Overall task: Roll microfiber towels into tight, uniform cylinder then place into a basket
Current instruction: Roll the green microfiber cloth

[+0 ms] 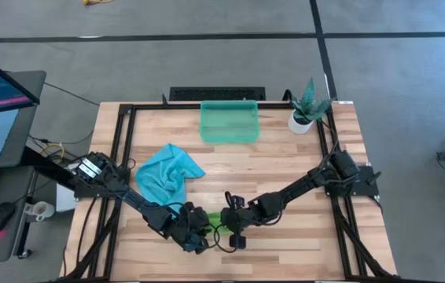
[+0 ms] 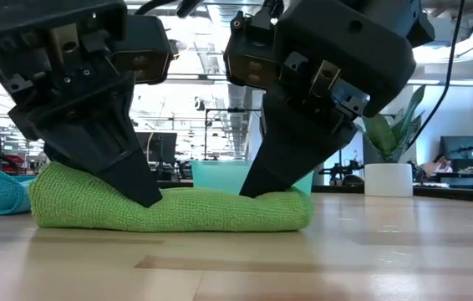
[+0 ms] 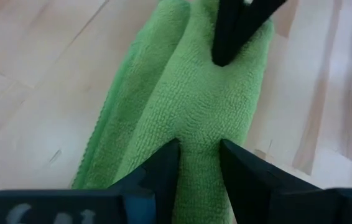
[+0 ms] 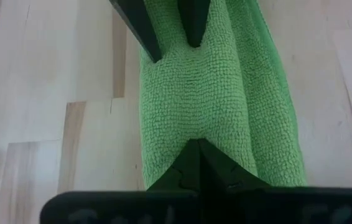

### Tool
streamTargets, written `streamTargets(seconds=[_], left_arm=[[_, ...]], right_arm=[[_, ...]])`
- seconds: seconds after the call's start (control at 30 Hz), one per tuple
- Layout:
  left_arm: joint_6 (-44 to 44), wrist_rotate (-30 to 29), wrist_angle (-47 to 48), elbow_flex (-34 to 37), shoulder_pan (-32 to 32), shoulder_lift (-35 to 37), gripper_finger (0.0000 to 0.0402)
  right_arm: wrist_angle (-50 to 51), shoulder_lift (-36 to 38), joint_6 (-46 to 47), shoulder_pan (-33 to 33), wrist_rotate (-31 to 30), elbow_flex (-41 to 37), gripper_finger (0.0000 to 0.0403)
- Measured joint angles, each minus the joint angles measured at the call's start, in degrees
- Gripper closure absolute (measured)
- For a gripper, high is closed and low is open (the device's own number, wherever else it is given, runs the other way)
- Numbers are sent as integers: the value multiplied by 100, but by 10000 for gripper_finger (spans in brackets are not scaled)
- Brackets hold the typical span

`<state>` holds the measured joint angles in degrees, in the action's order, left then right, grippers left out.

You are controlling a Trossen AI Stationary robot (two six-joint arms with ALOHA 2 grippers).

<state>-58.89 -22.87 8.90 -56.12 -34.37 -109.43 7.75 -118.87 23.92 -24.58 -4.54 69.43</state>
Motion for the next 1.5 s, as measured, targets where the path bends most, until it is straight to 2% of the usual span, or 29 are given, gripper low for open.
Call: streamTargets(seconds=[0.17,0.33,0.5,0.6,0.77,1.17,1.4,1.5], left_arm=[[-29,-40,-33,4,15,-7,286],[480,77,55,-114,34,47,286],[1059,-24,272,-220,-27,449,286],[1140,-277,449,-241,-105,686,286],[553,-898,1116,-247,-255,647,286],[-269,-845,1402,-297,-278,-55,286],[-92,-743,1614,-259,-322,356,286],[8,-901,1714,-249,-409,670,286]], right_arm=[[0,0,6,0,0,0,386],[-3,0,6,-2,0,0,387],[-7,0,6,-2,0,0,384],[-4,0,6,-4,2,0,387],[-3,0,6,-4,10,0,386],[-19,0,9,-4,20,-2,386],[-21,0,9,-2,20,-2,385],[-20,0,11,-2,20,-2,387]])
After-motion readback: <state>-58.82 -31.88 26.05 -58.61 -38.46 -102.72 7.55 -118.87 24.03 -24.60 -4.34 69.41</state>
